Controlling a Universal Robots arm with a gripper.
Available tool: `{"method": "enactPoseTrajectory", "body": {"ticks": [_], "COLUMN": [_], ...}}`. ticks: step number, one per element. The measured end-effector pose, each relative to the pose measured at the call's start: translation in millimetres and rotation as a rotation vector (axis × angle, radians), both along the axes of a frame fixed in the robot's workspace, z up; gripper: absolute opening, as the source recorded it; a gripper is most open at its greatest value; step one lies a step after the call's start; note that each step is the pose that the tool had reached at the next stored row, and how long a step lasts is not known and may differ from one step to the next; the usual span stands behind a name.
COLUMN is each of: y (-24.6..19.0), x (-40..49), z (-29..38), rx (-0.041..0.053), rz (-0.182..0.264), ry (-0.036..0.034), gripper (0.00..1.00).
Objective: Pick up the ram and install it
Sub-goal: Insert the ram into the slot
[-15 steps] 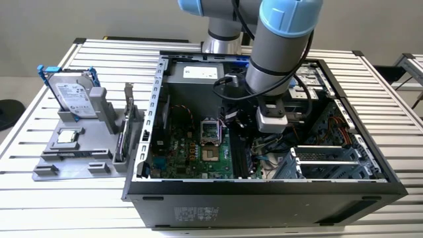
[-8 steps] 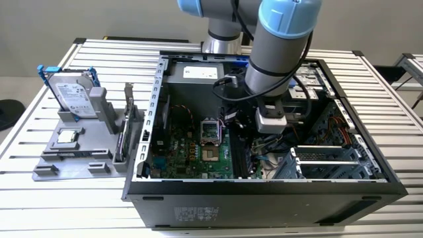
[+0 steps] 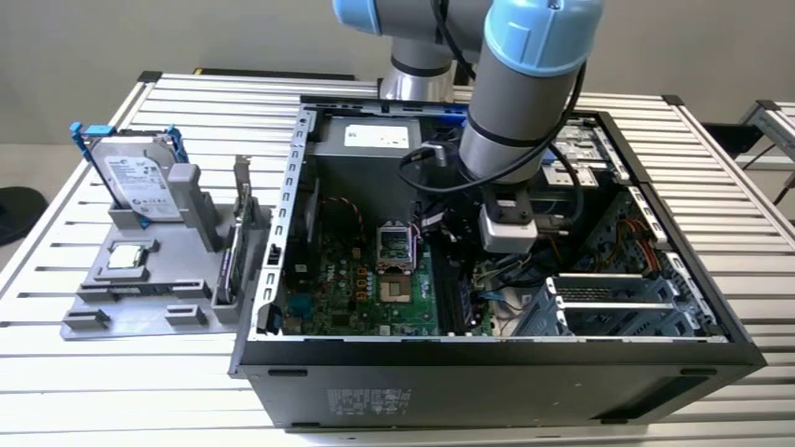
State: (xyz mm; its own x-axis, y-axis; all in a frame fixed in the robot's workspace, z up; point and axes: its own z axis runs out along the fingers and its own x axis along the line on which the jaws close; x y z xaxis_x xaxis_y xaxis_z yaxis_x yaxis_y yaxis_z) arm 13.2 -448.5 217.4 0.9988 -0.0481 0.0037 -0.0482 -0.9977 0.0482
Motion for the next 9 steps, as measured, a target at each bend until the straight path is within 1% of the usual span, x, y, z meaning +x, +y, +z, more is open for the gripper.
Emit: {"method": "enactPoseTrajectory", "body": {"ticks": [6, 9], "y": [-2.2, -2.4], "x": [0.0, 0.0], "z": [0.1, 0.1], "rx": [-0.0003, -0.0005], "rz": [0.003, 0.003], "ry": [0.0001, 0.0001], "gripper": [0.0, 0.0]}}
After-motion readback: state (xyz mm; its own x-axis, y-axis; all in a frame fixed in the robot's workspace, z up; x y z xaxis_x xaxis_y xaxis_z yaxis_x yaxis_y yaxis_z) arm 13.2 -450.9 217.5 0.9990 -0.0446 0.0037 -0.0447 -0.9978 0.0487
